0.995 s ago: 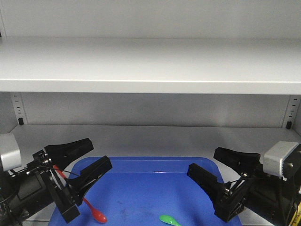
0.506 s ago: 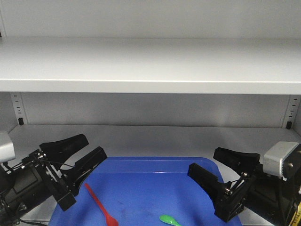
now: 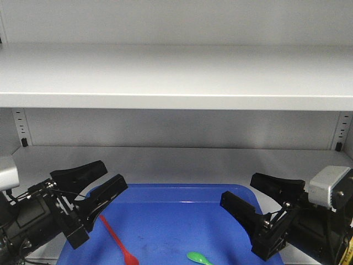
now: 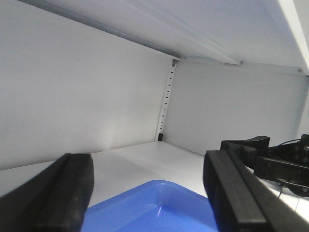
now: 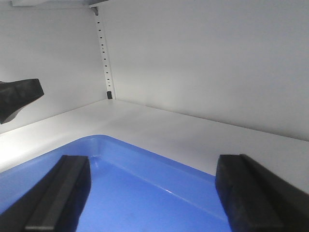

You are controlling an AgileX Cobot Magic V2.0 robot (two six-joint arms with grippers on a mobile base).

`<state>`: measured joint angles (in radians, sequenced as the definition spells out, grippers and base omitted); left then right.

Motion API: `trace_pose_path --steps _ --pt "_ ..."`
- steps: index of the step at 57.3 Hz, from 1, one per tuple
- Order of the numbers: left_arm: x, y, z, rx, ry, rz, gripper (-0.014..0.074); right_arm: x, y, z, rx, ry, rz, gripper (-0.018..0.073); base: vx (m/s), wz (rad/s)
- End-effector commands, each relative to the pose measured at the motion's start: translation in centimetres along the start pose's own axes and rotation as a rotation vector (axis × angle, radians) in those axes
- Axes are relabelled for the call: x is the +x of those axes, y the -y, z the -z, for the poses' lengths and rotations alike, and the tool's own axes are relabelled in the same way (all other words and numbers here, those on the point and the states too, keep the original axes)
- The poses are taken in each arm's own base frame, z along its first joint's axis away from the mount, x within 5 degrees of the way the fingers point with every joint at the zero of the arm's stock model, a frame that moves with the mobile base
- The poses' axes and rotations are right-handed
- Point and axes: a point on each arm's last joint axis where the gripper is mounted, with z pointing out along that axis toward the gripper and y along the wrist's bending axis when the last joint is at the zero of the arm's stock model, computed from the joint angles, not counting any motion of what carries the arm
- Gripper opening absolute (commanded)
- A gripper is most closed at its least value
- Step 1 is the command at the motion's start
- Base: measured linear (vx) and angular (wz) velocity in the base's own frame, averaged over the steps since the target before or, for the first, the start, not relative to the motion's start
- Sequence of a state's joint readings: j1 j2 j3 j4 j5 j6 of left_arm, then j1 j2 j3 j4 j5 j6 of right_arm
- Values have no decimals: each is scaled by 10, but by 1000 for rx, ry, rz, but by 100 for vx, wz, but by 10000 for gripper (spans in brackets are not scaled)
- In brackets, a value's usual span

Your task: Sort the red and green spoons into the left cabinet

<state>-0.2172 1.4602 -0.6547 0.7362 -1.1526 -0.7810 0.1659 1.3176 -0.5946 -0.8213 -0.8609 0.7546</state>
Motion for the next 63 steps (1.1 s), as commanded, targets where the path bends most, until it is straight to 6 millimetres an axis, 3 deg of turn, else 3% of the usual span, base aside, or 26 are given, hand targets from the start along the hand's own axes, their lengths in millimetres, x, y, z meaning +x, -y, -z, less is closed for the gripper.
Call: trace_pose_path --steps 1,17,29,39,48,63 --pt "-31 17 0 153 224 -12 575 -21 -3 0 -26 113 2 571 0 0" --pt "-24 12 3 93 202 18 575 -21 -3 0 -26 113 2 571 0 0" --pt "-21 27 46 -82 259 94 575 -21 -3 0 -27 114 2 571 0 0" --pt "-25 40 81 -329 168 119 538 -21 -3 0 -27 114 2 571 0 0" --pt "-36 53 107 -496 84 109 426 -21 -3 0 -27 114 2 571 0 0" --pt "-13 67 163 -726 37 240 102 -21 -3 0 -27 114 2 571 0 0"
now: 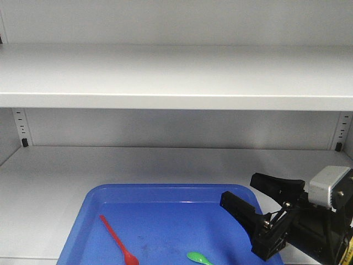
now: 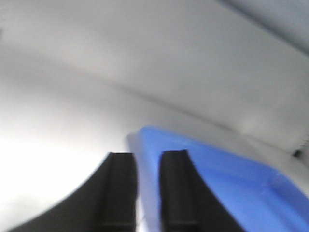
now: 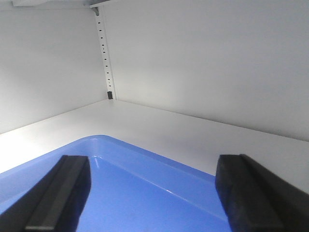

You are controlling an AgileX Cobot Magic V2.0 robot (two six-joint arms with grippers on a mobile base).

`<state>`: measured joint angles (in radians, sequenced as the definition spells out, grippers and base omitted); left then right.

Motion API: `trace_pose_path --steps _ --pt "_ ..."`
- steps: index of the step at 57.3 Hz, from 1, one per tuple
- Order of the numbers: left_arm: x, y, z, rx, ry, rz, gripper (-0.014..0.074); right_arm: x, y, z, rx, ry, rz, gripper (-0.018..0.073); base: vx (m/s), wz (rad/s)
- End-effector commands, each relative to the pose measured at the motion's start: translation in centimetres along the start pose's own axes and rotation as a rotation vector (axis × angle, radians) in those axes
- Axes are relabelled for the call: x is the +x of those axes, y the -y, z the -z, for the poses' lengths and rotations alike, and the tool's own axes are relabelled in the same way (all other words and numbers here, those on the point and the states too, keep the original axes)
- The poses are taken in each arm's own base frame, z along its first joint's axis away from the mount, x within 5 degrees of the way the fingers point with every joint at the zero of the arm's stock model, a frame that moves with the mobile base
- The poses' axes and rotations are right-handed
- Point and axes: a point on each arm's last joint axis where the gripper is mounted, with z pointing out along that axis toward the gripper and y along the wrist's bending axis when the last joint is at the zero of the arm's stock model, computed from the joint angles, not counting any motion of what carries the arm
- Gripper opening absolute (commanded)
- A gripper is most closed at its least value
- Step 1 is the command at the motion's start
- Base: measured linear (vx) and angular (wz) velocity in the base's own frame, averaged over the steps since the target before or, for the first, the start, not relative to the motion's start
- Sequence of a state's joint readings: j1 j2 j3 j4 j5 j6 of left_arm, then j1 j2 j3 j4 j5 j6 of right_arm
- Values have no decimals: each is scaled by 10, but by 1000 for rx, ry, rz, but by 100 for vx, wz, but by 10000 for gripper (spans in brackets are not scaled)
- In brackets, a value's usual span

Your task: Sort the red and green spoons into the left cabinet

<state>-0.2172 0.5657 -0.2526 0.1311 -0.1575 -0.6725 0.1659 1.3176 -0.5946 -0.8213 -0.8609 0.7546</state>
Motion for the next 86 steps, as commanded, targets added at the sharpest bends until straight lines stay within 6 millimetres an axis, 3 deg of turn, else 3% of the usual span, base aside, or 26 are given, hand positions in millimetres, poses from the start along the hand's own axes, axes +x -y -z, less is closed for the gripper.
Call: trace_pose_path --steps 1,5,16,22,34,40,86 --pt "-2 -1 13 8 61 17 74 -21 -3 0 -27 114 2 571 0 0" --pt "7 -8 22 -4 76 -59 -9 -21 -3 0 -27 114 2 571 0 0" --pt "21 -20 42 -41 154 -403 -8 -21 -3 0 -27 114 2 571 0 0" --pt "25 -26 53 -88 209 -502 -6 -21 -3 0 -27 114 2 571 0 0" --pt "43 -40 67 -158 304 -505 -6 -21 -3 0 -27 113 2 571 0 0" --pt "47 -42 64 -171 226 -499 -6 -21 -3 0 -29 113 4 571 0 0" --pt "49 -43 64 -175 204 -497 -6 -19 -2 -1 -27 104 2 571 0 0"
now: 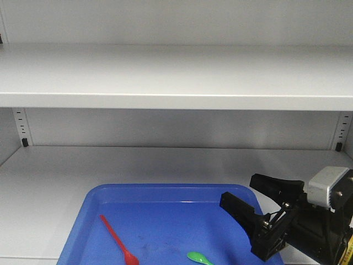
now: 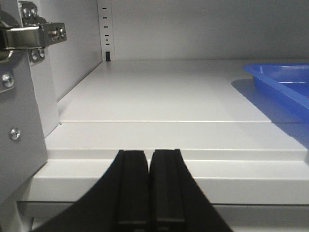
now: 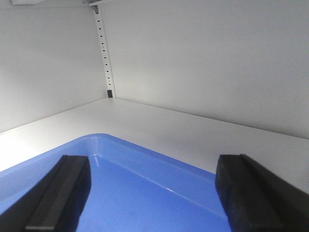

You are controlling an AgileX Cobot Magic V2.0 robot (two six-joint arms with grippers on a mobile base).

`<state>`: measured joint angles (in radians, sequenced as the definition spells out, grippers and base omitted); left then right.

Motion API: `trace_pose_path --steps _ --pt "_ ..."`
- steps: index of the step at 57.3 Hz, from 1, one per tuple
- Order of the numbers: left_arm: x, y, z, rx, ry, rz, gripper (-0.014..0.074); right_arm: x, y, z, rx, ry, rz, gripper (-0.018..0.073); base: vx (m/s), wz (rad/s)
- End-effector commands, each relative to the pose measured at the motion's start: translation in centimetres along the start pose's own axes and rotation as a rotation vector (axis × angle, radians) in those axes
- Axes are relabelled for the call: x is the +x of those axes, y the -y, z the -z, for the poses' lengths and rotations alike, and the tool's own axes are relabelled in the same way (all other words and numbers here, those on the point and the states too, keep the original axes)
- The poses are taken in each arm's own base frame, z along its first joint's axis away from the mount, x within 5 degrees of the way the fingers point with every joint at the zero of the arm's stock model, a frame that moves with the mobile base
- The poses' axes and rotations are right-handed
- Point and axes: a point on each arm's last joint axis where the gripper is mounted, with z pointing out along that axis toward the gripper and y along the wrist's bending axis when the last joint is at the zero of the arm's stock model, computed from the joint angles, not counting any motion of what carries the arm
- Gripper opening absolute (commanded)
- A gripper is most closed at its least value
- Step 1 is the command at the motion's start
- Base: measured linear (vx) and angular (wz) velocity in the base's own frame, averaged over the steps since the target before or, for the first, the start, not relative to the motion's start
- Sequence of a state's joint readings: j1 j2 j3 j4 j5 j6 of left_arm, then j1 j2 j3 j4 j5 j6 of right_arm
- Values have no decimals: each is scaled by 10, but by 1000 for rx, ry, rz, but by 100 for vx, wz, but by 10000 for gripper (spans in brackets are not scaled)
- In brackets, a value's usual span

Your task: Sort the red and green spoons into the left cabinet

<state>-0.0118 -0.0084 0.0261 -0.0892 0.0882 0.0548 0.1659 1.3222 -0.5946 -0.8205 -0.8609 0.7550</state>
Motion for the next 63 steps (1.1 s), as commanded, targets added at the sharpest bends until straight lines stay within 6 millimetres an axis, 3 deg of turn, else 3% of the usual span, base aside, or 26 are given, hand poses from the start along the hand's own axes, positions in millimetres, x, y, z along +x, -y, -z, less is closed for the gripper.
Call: trace_pose_path --steps 1,12,21,30,37,44,55,63 --pt "-10 0 2 -2 93 11 -6 -20 -3 0 -28 107 5 571 0 0" --pt "-10 0 2 -2 93 11 -6 -19 -2 0 -24 102 4 559 0 0" --pt "-10 0 2 -2 93 11 -6 -21 -1 1 -3 127 11 489 0 0" --pt "-10 0 2 -2 93 11 -6 -24 1 2 31 146 41 349 0 0" --pt "-10 0 2 -2 92 11 -6 -30 1 10 108 96 65 176 0 0" --pt "-10 0 2 -2 92 11 -6 -40 0 26 227 32 95 -17 0 0" --pt "-10 0 2 -2 92 11 -6 -46 -5 72 487 -10 -7 -11 0 0" --pt "-10 0 2 -2 92 11 -6 -25 -19 109 562 -14 69 -9 0 0"
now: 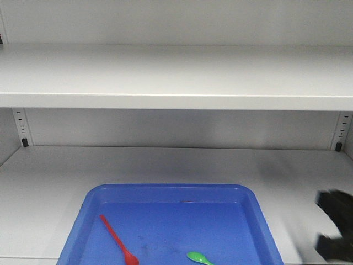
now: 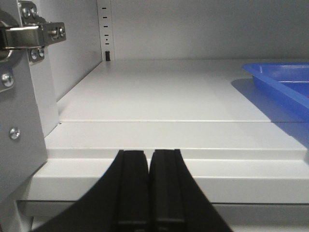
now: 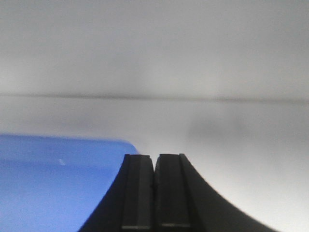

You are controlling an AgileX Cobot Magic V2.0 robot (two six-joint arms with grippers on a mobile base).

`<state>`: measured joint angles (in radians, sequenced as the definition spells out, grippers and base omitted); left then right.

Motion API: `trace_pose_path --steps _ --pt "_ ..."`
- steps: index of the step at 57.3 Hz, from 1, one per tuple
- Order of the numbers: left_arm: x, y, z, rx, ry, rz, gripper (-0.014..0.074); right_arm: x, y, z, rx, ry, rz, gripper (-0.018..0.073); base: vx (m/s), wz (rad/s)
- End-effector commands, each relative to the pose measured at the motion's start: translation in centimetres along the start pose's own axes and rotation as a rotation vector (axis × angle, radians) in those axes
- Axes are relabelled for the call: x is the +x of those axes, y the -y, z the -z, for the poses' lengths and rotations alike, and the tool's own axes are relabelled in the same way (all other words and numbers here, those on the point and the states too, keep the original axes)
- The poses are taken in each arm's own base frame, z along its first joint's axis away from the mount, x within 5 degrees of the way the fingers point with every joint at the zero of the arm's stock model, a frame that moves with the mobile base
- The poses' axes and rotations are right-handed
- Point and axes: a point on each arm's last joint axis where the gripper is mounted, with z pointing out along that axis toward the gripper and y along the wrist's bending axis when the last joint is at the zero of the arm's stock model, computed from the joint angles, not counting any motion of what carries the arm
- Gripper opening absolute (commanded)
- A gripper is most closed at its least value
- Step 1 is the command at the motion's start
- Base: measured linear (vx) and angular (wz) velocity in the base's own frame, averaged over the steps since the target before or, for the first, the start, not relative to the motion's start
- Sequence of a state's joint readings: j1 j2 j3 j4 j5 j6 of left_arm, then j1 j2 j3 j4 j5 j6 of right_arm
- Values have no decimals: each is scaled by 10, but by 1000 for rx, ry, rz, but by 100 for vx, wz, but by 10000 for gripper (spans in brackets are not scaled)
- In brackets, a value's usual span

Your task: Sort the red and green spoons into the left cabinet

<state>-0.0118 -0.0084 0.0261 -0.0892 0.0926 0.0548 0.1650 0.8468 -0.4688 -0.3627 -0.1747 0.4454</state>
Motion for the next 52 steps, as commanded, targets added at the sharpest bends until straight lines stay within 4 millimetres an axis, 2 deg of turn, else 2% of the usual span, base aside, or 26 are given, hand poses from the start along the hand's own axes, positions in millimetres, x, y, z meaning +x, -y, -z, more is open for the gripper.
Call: trace_pose_path --steps 1,14,20,28,38,52 --pt "-10 0 2 -3 96 11 -6 1 2 26 33 104 48 -9 0 0" --pt "-10 0 2 -3 95 11 -6 49 8 77 82 206 102 -7 0 0" --pt "-10 0 2 -3 95 11 -6 69 7 93 75 260 176 -8 0 0" --pt "-10 0 2 -3 95 11 -6 100 7 102 54 282 207 -8 0 0" --pt "-10 0 2 -3 95 11 -6 114 11 109 100 176 129 -8 0 0" --pt "-10 0 2 -3 95 11 -6 116 17 110 199 153 75 -6 0 0"
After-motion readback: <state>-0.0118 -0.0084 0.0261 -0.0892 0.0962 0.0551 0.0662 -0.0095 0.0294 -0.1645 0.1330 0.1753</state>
